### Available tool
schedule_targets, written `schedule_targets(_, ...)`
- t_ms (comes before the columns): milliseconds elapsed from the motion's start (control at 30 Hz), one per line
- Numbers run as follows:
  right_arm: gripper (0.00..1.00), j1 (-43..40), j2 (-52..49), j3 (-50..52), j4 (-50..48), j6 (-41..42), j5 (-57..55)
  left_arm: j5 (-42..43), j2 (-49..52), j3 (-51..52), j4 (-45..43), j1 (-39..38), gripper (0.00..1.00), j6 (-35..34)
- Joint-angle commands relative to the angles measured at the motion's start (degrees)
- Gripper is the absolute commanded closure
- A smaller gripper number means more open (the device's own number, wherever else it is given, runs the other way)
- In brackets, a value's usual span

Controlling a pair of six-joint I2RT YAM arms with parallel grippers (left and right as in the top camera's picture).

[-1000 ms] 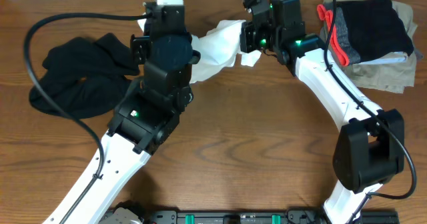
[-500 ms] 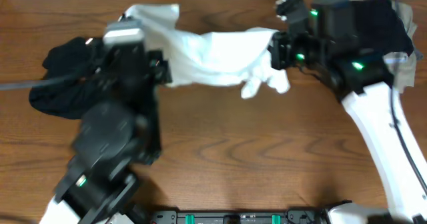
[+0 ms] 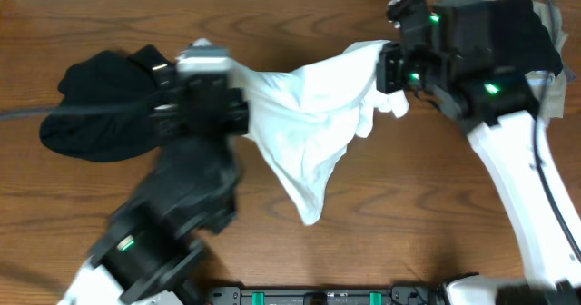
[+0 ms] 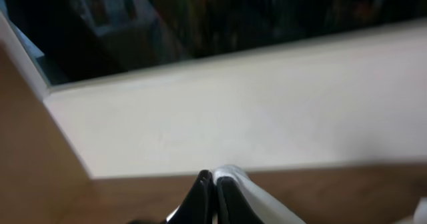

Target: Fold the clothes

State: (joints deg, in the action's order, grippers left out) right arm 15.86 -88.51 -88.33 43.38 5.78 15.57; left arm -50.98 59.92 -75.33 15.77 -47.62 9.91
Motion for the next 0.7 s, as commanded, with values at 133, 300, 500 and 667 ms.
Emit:
schedule_targets(133, 0.99, -0.37, -15.93, -0.57, -4.52, -0.79, -0.79, -3.74, 14.73, -0.66, 4.42, 4.22, 0.94, -8.26)
schedule_targets(300, 0.99, -0.37, -24.28, -0.57, -9.44, -0.74, -0.46, -3.58, 25.05, -0.66, 4.72, 7.72, 0.94, -12.20)
schedule_targets(500, 0.58, -0.48, -27.28, -0.59, -11.45, -0.74, 0.96, -2.08, 33.42, -0.66, 4.72, 10.64, 0.94, -15.02)
schedule_targets(667, 0.30, -0.48, -23.45, -0.59, -9.35, -0.74, 1.38, 1.07, 34.05, -0.66, 4.26, 12.52, 0.94, -15.28)
